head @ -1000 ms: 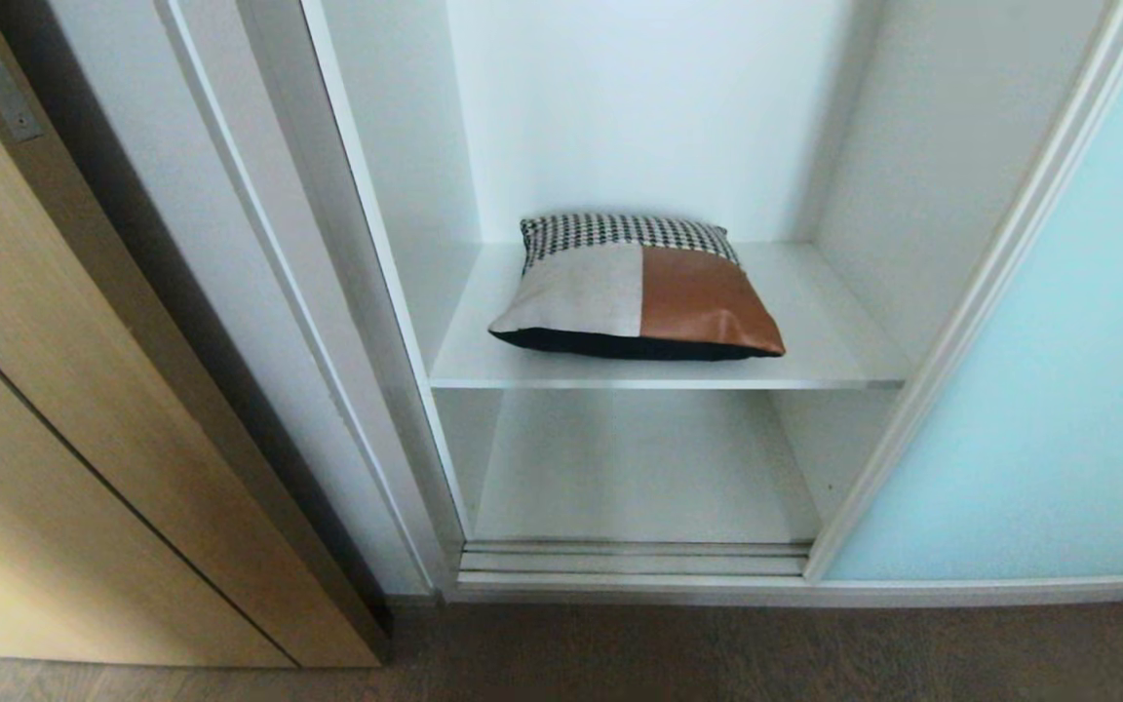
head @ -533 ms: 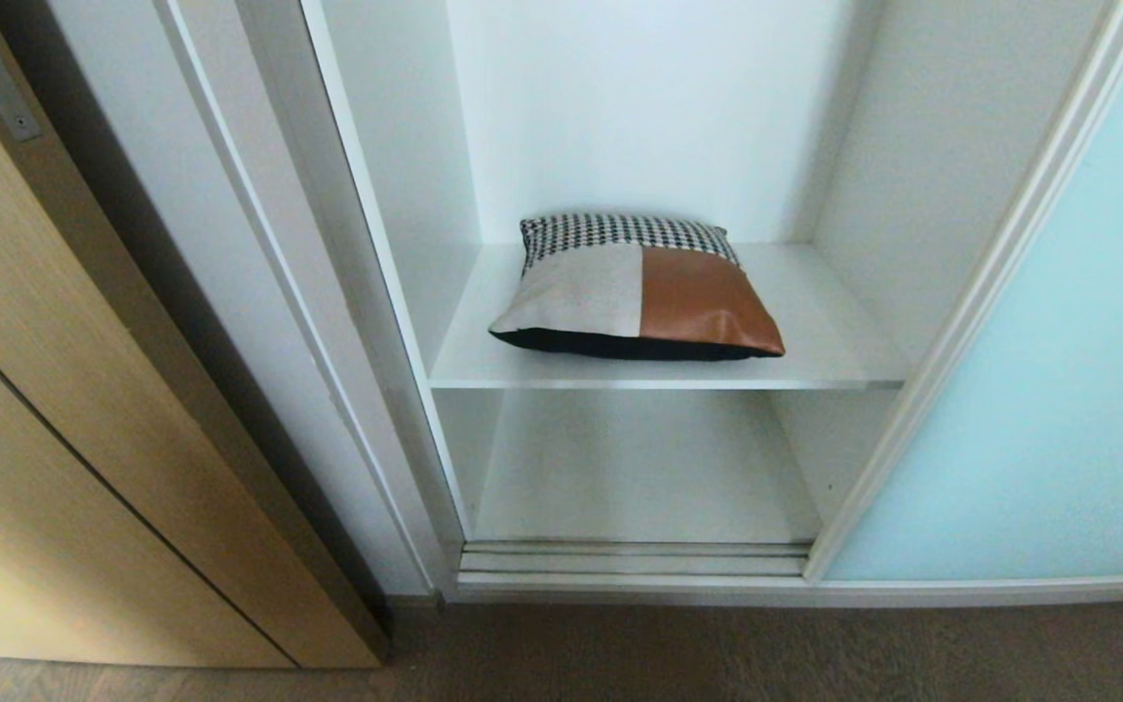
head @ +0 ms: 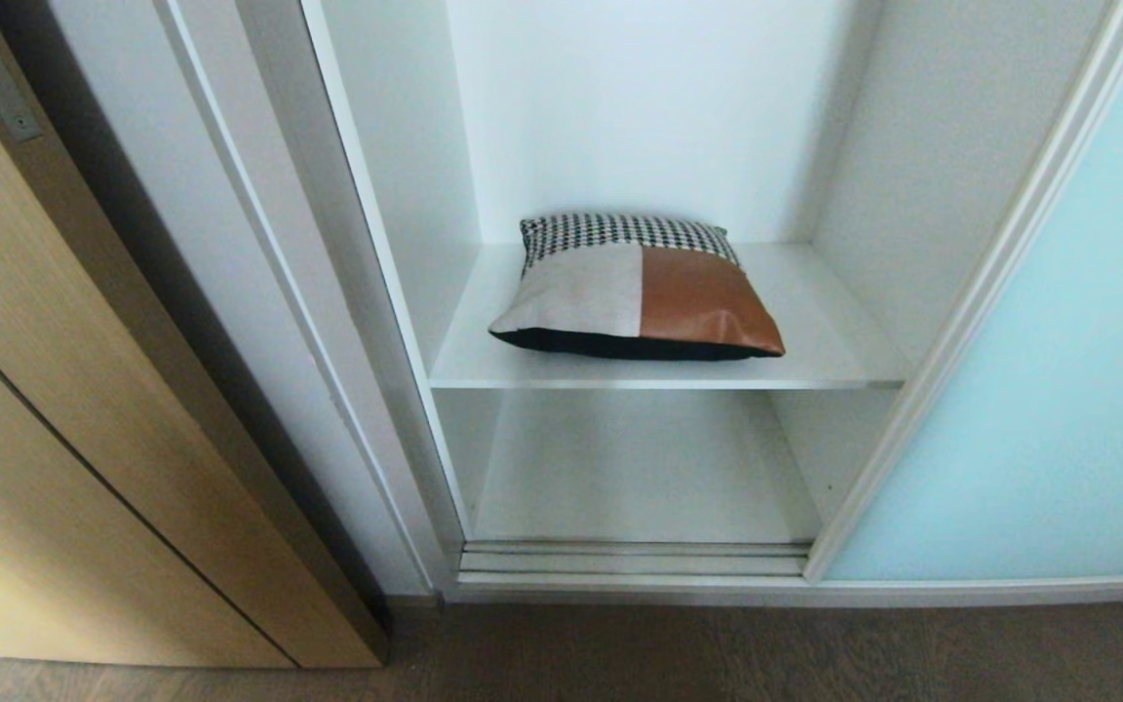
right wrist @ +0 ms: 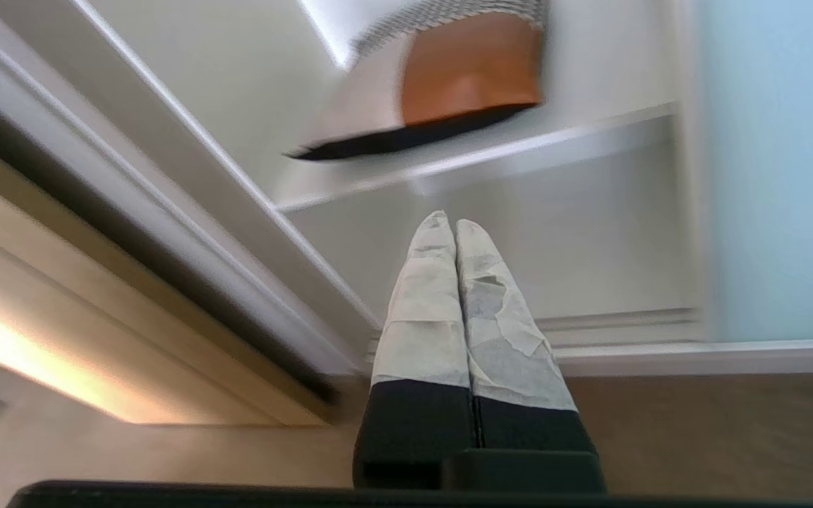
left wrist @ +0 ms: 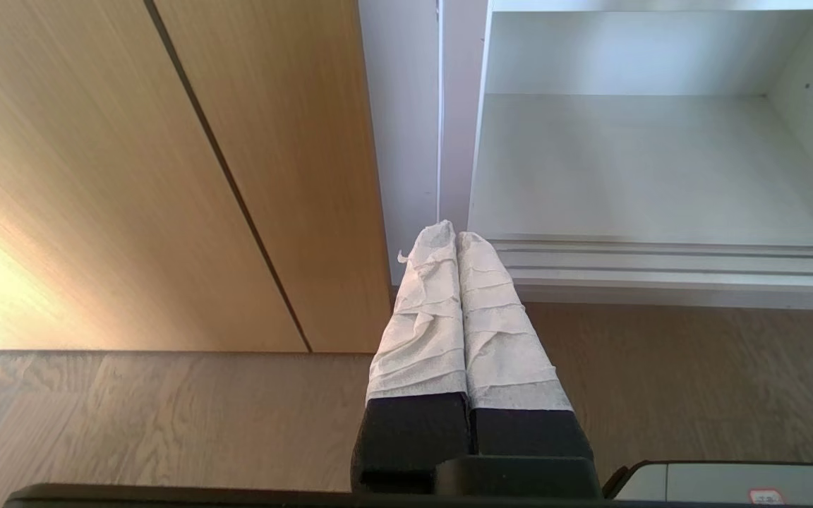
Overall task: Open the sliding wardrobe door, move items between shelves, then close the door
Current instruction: Close the door
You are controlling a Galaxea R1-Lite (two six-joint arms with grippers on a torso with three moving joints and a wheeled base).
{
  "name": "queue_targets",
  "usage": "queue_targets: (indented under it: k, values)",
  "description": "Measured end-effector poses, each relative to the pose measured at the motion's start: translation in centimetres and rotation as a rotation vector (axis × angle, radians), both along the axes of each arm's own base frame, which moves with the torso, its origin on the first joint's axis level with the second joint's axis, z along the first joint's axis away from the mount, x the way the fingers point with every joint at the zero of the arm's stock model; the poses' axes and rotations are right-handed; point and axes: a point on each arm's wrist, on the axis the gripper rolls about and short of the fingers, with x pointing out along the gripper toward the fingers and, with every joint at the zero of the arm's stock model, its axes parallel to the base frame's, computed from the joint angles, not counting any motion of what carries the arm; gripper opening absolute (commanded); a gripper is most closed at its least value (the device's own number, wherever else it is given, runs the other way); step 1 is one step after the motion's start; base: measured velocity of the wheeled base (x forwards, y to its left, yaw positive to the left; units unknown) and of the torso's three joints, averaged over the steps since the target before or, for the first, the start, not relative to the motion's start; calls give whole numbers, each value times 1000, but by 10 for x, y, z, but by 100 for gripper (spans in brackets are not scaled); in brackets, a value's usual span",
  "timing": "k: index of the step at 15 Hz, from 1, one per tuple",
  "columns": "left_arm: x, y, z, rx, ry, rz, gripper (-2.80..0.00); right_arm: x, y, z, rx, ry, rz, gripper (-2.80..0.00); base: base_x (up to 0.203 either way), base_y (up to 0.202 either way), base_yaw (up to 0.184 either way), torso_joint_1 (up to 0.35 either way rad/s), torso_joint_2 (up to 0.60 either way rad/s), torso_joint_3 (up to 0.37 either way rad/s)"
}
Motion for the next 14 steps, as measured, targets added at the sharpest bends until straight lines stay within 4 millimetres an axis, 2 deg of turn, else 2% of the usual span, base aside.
queue_targets:
  k: [2, 5, 10, 14]
  values:
    - [0, 0, 0, 0, 1, 0, -280, 3, -1, 6, -43, 33, -66, -280, 0, 0, 0, 0, 0, 0]
    - [0, 0, 0, 0, 1, 0, -280, 13, -3, 26, -63, 46, -221, -280, 0, 0, 0, 0, 0, 0]
    - [0, 0, 0, 0, 1, 0, -280, 28, -8, 72, -70, 80, -517, -280, 0, 0, 0, 0, 0, 0]
    - [0, 0, 0, 0, 1, 0, -280, 61, -12, 91, -127, 169, -640, -280, 0, 0, 0, 0, 0, 0]
